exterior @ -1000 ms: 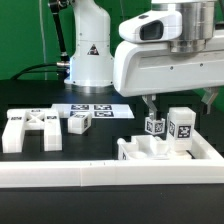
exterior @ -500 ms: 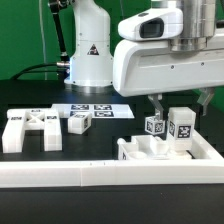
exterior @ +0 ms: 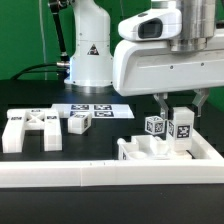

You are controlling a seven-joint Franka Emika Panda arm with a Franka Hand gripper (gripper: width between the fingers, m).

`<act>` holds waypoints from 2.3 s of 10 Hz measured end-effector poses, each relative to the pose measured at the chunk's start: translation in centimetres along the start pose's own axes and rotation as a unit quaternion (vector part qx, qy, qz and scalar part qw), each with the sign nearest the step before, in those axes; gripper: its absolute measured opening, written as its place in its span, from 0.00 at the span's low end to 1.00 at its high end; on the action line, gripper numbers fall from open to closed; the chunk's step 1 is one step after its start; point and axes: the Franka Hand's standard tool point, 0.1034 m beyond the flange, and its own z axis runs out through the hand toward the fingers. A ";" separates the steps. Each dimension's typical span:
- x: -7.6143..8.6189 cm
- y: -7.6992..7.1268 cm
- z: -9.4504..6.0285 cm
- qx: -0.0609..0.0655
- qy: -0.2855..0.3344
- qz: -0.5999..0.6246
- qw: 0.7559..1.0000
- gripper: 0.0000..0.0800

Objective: Assemble chair

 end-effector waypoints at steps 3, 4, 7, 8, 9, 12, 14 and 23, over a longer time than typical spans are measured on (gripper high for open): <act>0.0 -0.4 0.1 0.003 0.011 0.150 0.989 0.36; 0.0 -0.4 0.1 0.005 0.011 0.199 0.980 0.36; 0.3 -0.8 0.1 0.011 0.023 0.330 0.944 0.36; 0.3 -0.9 0.1 0.013 0.023 0.369 0.929 0.36; 0.4 -1.0 0.1 0.016 0.025 0.396 0.918 0.36; 0.4 -1.5 0.2 0.021 0.023 0.497 0.867 0.36; 0.4 -2.1 0.3 0.029 0.018 0.577 0.816 0.36; 0.4 -2.6 0.4 0.031 0.016 0.631 0.775 0.74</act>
Offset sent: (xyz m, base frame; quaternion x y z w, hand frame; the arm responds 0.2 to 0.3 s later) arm -0.0120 -0.0002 -0.0086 0.0117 -0.0135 0.2749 0.9613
